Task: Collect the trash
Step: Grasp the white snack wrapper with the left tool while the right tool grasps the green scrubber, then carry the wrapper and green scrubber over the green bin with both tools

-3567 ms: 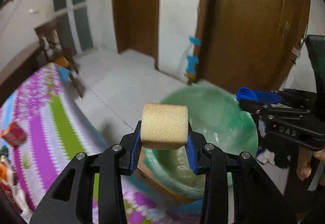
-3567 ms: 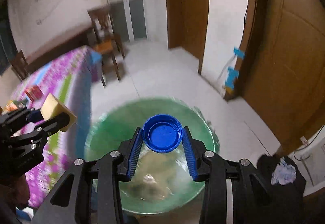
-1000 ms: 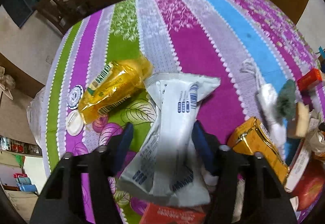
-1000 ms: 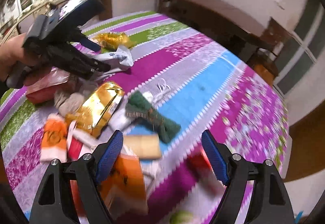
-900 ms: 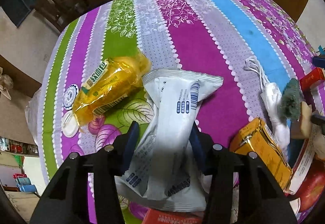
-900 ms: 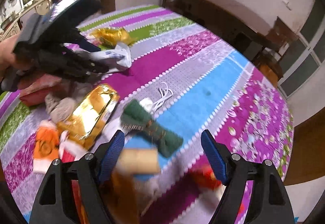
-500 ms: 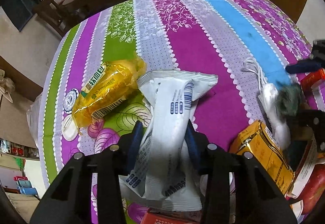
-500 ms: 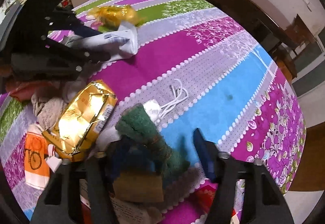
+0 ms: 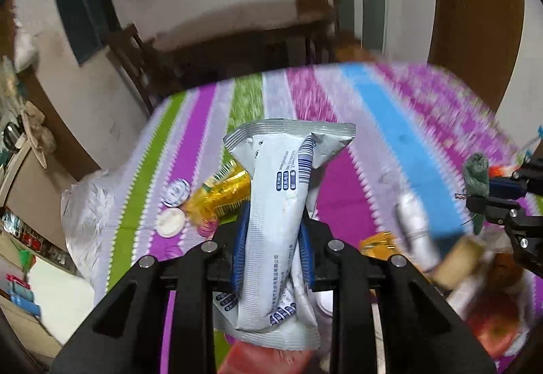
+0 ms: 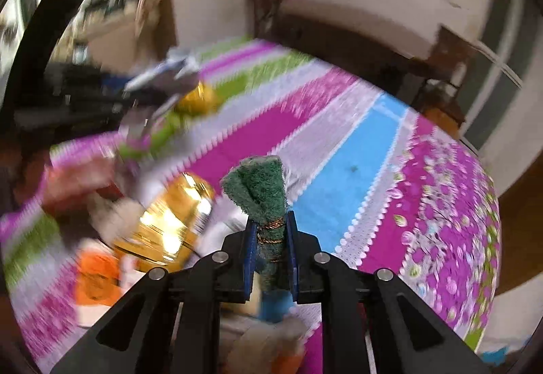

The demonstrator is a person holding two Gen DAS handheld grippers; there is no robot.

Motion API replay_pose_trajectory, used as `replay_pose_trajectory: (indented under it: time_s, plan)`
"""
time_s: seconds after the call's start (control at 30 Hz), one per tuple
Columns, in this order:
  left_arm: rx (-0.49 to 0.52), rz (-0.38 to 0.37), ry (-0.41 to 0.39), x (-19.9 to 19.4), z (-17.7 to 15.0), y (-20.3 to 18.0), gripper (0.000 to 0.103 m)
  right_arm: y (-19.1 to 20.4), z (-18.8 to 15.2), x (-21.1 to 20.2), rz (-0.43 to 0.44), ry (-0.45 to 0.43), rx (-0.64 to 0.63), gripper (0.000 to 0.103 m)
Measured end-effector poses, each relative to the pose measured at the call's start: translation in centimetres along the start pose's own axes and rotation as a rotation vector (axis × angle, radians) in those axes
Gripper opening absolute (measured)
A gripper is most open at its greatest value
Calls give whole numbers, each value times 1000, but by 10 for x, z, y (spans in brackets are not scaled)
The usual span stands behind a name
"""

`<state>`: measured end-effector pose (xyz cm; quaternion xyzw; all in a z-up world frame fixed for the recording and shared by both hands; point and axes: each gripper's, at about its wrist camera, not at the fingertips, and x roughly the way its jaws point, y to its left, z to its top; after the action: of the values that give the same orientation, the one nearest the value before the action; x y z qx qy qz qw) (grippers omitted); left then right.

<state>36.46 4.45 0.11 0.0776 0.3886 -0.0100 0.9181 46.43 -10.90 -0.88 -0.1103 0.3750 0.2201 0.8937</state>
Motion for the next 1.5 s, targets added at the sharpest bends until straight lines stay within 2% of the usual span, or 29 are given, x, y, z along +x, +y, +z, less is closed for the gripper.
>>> replay_pose_trajectory:
  time_s: [0.23, 0.33, 0.4, 0.6, 0.93, 1.13, 1.5]
  plan:
    - [-83, -6, -214, -83, -36, -16, 25, 32, -35, -78, -98, -206, 112, 17]
    - [-85, 18, -311, -121, -65, -35, 25, 47, -57, -111, -130, -277, 174, 17]
    - [-99, 11, -346, -136, -82, -46, 25, 60, -73, -132, -166, -325, 204, 17]
    - [-149, -29, -385, -163, -116, -69, 25, 89, -109, -177, -251, -403, 238, 17]
    - [-111, -96, -438, -200, -130, -101, 25, 114, -153, -246, -323, -456, 250, 17]
    - [-75, -144, -446, -209, -129, -126, 25, 100, -183, -286, -390, -458, 291, 17]
    - [31, -267, -455, -223, -124, -215, 26, 39, -256, -358, -542, -438, 391, 17]
